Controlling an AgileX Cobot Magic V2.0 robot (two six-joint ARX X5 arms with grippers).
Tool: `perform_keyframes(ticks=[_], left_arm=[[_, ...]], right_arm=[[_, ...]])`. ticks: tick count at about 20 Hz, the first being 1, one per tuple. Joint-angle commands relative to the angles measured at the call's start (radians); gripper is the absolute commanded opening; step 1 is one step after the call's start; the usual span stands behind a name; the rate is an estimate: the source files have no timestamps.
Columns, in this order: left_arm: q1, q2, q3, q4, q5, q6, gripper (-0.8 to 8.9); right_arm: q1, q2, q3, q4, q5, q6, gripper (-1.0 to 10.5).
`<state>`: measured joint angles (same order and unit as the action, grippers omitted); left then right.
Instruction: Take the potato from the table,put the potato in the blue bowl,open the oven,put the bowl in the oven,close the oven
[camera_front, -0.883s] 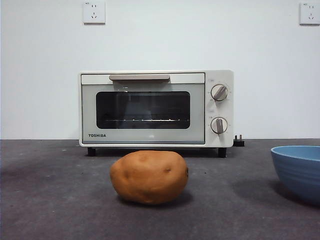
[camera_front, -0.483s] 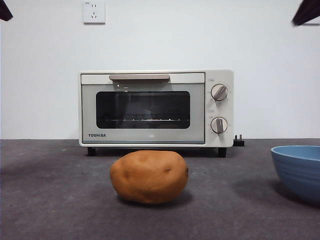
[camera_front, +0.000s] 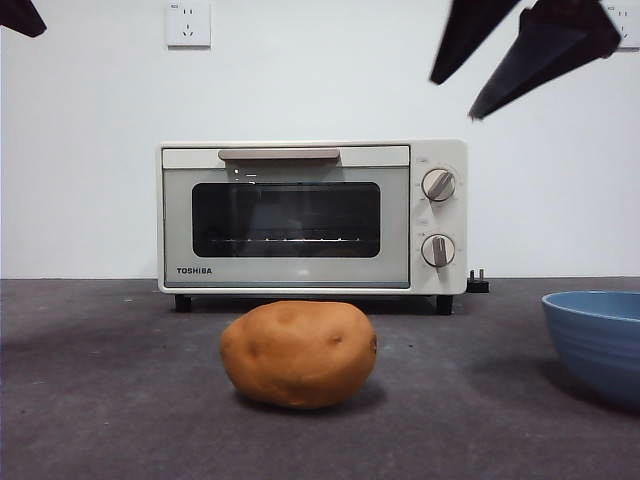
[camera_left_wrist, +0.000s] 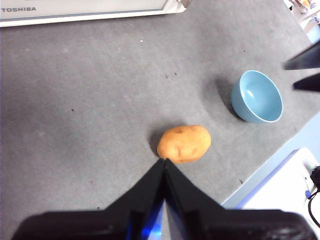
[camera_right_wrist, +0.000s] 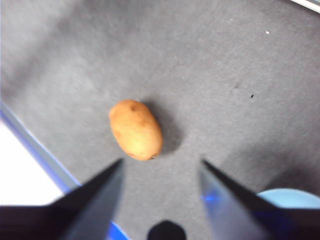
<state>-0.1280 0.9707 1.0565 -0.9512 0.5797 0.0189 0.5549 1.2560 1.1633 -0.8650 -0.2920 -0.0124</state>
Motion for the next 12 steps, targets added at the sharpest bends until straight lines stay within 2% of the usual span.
perform_keyframes(ticks=[1, 2, 6, 12], left_arm=[[-0.013, -0.002, -0.001, 0.001, 0.004, 0.017, -0.06], [-0.018, -0.002, -0.001, 0.001, 0.004, 0.017, -0.06], [-0.024, -0.002, -0.001, 0.0, 0.004, 0.018, -0.06], [-0.024, -0.002, -0.001, 0.0, 0.004, 0.019, -0.06]], right_arm=[[0.047, 0.032, 0.007, 0.014, 0.041, -0.041, 6.1], [0.067, 0.043, 0.007, 0.027, 0.048, -0.068, 6.6], [0.146, 0.098, 0.009, 0.101, 0.067, -0.157, 6.7], [0.237, 0.253, 0.01, 0.119, 0.202, -0.227, 6.7]])
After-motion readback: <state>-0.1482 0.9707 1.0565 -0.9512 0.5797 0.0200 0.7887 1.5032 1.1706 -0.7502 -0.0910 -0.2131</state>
